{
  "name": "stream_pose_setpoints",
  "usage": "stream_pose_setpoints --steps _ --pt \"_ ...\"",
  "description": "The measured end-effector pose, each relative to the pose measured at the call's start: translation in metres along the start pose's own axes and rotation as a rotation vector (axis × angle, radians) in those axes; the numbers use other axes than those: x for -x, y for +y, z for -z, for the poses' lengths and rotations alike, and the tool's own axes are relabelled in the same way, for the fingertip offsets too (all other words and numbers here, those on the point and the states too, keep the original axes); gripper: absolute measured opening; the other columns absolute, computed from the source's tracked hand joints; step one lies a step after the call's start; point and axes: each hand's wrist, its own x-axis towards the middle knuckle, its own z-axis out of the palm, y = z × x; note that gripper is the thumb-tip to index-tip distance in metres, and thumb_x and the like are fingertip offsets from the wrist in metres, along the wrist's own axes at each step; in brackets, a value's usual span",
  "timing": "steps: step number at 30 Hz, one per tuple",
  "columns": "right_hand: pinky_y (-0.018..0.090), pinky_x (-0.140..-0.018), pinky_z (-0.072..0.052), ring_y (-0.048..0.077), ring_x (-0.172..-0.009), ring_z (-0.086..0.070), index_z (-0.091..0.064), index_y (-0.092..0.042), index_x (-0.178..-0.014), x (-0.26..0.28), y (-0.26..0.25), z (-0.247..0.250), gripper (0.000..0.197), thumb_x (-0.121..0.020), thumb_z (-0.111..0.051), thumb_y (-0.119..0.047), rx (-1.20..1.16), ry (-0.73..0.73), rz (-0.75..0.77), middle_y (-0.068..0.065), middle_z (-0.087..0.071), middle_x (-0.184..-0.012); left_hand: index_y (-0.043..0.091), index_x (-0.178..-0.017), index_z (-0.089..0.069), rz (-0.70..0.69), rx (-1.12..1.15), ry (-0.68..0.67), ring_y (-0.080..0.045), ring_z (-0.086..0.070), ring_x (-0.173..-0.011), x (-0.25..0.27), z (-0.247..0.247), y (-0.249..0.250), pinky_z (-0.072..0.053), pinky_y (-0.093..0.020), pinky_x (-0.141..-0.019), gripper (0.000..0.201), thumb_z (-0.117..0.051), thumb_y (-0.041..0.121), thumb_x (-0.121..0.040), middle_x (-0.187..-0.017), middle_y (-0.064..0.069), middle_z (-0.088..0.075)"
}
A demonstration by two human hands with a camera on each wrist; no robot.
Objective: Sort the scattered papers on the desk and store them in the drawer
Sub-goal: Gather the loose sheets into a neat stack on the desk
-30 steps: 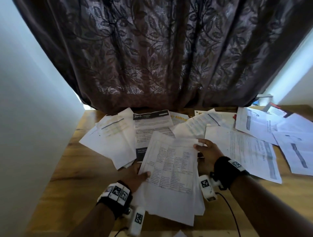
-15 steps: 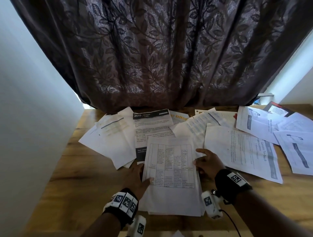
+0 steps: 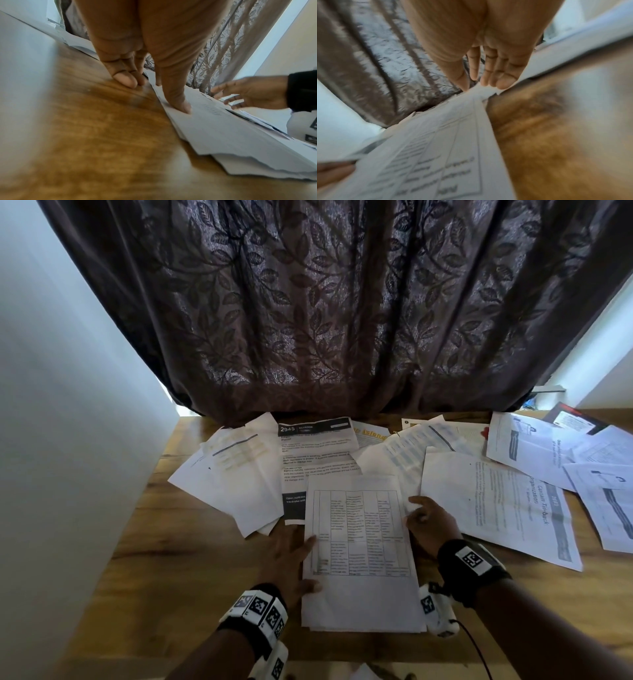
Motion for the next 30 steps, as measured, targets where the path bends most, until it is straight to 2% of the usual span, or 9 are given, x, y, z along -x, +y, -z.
stream_pose_setpoints --steps 4,7,12,15,18,21,24,26,30 --pt "0.039 -0.112 -0.039 0.024 -0.134 -0.040 -0.044 -0.026 -0.145 0.016 -0.035 -0.016 0.055 -0.093 -0.062 -0.024 0.163 0.061 0.301 0.003 -0.045 -0.146 0.033 -0.155 -0.015 0.023 -0.010 -0.012 -0.026 0.004 -0.150 0.000 0.001 0.000 -0.014 -0.044 -0.123 0.097 -0.075 0.043 -0.080 -0.162 0.004 0.011" --pt "0.033 -0.121 -0.023 0.018 -0.147 -0.027 -0.032 -0.025 -0.154 0.037 -0.071 -0.052 0.065 -0.096 -0.059 -0.031 0.212 -0.209 0.542 -0.001 -0.033 -0.160 0.034 -0.154 -0.016 0.046 -0.037 -0.021 -0.027 0.002 -0.150 -0.006 -0.004 -0.003 -0.019 -0.044 -0.122 0.099 -0.077 0.042 -0.077 -0.162 0.005 0.009" --pt "0.055 -0.123 -0.008 0.029 -0.155 0.003 -0.005 -0.025 -0.160 0.039 -0.087 -0.100 0.088 -0.094 -0.051 -0.060 0.772 -0.540 0.786 0.004 0.005 -0.169 0.026 -0.152 -0.029 0.129 -0.054 -0.019 -0.026 -0.024 -0.145 -0.013 -0.011 -0.004 -0.031 -0.032 -0.117 0.088 -0.077 0.036 -0.079 -0.163 -0.007 -0.008" --pt "0.060 -0.121 0.000 0.027 -0.154 0.016 0.013 -0.032 -0.157 0.008 -0.067 -0.071 0.108 -0.082 -0.047 -0.082 0.859 -0.478 0.628 -0.002 0.022 -0.166 0.016 -0.145 -0.042 0.043 -0.044 -0.018 -0.002 -0.057 -0.102 -0.014 -0.003 0.003 -0.049 -0.006 -0.079 0.061 -0.067 0.021 -0.090 -0.151 -0.010 -0.039" --pt "0.058 -0.121 0.001 0.027 -0.154 0.013 0.017 -0.031 -0.157 -0.028 -0.036 -0.025 0.126 -0.068 -0.051 -0.091 0.794 -0.382 0.381 -0.003 0.022 -0.166 0.061 -0.134 -0.037 0.105 0.176 -0.004 -0.021 -0.035 -0.141 -0.017 -0.010 -0.004 -0.030 -0.033 -0.116 0.071 -0.074 0.059 -0.073 -0.157 -0.004 -0.031" --pt "0.056 -0.122 0.001 0.029 -0.154 0.014 0.015 -0.026 -0.158 -0.037 -0.021 0.000 0.130 -0.068 -0.055 -0.088 0.804 -0.325 0.297 0.002 0.020 -0.167 0.054 -0.146 -0.023 0.070 0.126 -0.054 -0.032 -0.007 -0.150 -0.016 -0.015 -0.007 -0.016 -0.048 -0.122 0.092 -0.073 0.063 -0.070 -0.162 -0.007 -0.009" --pt "0.053 -0.122 0.005 0.027 -0.152 0.019 0.016 -0.023 -0.157 -0.014 -0.033 -0.007 0.131 -0.068 -0.054 -0.089 0.798 -0.369 0.415 0.000 0.022 -0.165 0.085 -0.107 -0.037 0.058 0.137 0.003 -0.035 -0.028 -0.145 -0.019 -0.022 -0.017 -0.028 -0.052 -0.117 0.074 -0.069 0.090 -0.041 -0.155 -0.011 -0.034" --pt "0.051 -0.121 0.008 0.025 -0.152 0.021 0.016 -0.026 -0.157 0.014 -0.045 -0.026 0.129 -0.069 -0.055 -0.088 0.787 -0.433 0.550 -0.004 0.026 -0.163 0.079 -0.121 -0.035 0.052 0.175 -0.064 -0.036 -0.022 -0.147 -0.017 -0.015 -0.012 -0.024 -0.053 -0.118 0.079 -0.073 0.080 -0.051 -0.158 -0.012 -0.026" --pt "0.050 -0.118 0.013 0.020 -0.149 0.023 0.013 -0.030 -0.158 0.065 -0.047 -0.062 0.118 -0.077 -0.058 -0.078 0.820 -0.550 0.745 -0.005 0.025 -0.163 0.032 -0.155 -0.015 0.094 -0.030 0.001 -0.029 0.006 -0.151 -0.005 0.000 0.005 -0.001 -0.041 -0.122 0.096 -0.073 0.046 -0.080 -0.164 -0.004 0.007"
